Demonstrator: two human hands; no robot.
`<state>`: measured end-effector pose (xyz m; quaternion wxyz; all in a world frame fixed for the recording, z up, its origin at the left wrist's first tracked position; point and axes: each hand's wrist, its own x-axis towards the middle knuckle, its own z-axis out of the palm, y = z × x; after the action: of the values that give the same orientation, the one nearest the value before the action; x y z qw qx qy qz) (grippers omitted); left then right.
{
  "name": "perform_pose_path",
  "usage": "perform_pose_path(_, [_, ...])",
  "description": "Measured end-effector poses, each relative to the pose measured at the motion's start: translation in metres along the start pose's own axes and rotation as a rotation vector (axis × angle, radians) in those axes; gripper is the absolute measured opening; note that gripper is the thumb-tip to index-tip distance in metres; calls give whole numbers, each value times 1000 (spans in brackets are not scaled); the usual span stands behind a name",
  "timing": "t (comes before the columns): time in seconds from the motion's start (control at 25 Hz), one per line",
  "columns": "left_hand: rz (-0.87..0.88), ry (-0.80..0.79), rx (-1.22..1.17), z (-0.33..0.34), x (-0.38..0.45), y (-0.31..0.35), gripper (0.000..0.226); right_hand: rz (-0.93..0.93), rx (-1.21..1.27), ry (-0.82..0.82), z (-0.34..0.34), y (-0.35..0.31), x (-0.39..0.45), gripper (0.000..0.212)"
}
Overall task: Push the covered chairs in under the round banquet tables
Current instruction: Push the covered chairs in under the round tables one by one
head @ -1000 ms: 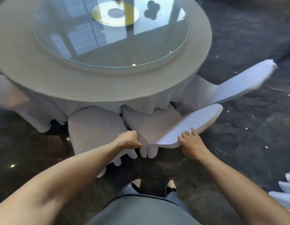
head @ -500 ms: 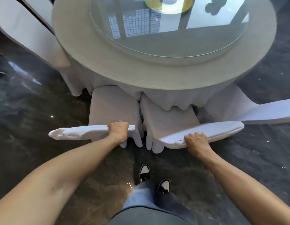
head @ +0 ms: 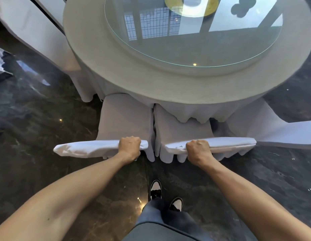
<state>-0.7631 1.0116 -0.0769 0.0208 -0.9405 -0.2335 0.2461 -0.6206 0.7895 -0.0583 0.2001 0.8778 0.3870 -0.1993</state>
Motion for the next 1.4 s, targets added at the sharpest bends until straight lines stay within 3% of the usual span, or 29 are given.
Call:
perform_pose_path(0.84, [7, 62, -63, -11, 10, 31, 24, -53, -19, 45, -14, 0, 22, 20])
perform_pose_path(1.4, [133, 46, -97, -15, 6, 19, 16, -91, -50, 75, -3, -4, 27, 14])
